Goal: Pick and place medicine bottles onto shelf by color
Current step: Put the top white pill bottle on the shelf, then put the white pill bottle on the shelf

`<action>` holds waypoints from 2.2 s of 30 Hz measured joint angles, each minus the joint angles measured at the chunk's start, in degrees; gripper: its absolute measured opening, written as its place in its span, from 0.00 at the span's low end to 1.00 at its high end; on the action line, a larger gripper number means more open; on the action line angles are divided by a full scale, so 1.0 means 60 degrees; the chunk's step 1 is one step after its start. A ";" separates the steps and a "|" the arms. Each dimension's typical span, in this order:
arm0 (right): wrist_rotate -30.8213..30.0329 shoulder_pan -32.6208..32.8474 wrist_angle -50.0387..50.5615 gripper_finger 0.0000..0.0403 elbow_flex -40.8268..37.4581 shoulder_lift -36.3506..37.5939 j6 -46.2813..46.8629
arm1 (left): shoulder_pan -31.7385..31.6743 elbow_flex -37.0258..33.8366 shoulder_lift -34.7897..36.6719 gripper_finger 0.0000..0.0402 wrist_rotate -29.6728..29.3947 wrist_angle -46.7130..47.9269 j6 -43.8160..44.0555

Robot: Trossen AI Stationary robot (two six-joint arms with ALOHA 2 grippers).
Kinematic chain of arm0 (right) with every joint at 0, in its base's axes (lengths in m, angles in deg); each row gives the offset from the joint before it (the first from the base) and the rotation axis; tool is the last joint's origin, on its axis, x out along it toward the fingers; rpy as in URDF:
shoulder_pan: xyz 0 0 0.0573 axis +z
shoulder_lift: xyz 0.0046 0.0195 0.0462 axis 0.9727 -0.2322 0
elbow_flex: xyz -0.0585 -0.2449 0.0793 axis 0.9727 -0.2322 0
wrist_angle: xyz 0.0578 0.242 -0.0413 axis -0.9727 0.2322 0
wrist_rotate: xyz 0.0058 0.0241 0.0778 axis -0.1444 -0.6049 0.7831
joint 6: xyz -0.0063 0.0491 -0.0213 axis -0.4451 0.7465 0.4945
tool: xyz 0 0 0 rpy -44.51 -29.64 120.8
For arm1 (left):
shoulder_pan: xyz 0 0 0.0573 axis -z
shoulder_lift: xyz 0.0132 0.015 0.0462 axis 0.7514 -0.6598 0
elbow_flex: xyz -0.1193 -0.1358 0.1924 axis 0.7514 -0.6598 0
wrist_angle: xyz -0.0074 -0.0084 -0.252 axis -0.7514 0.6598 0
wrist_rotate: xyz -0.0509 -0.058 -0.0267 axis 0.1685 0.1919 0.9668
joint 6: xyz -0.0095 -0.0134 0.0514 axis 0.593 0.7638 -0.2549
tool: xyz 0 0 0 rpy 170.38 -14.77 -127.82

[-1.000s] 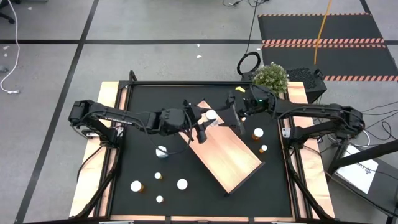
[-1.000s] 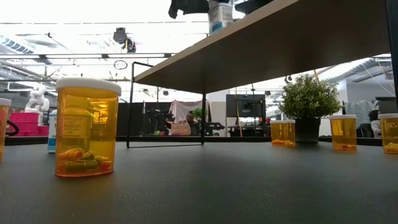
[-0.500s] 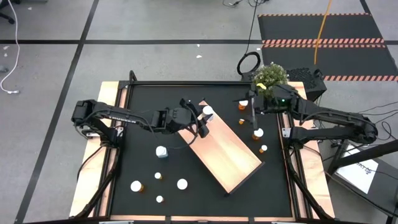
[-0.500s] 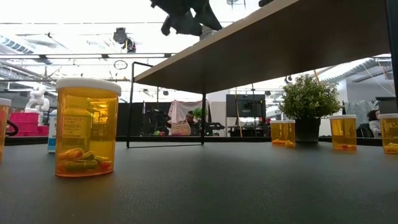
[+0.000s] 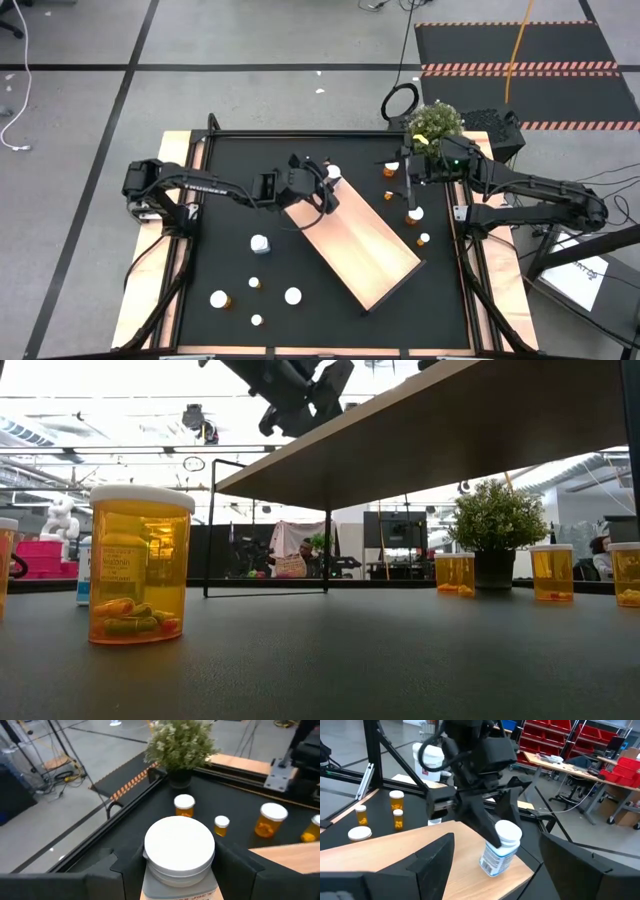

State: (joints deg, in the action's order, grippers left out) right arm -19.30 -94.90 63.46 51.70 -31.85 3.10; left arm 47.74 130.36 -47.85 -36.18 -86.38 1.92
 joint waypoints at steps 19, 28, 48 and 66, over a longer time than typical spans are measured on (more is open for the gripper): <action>0.0003 0.0000 -0.0016 0.70 0.0000 0.0001 0.0000 | -0.0112 -0.0303 0.0004 0.51 -0.0026 -0.0126 0.0147; 0.0007 0.0000 -0.0016 0.70 0.0000 0.0004 0.0000 | -0.0112 -0.0303 0.0004 0.65 -0.0005 -0.0098 0.0005; 0.0011 -0.0001 0.0012 0.70 -0.0004 0.0004 0.0000 | 0.0011 -0.0314 0.0235 0.69 -0.0038 -0.0213 -0.0232; -0.0008 0.0000 0.0039 0.70 -0.0007 0.0000 0.0033 | 0.1960 -0.0310 0.2801 0.69 -0.0039 0.2807 0.0219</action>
State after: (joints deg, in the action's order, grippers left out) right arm -19.34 -94.90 63.70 51.66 -31.85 3.29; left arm 59.50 128.51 -31.04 -36.41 -69.54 3.24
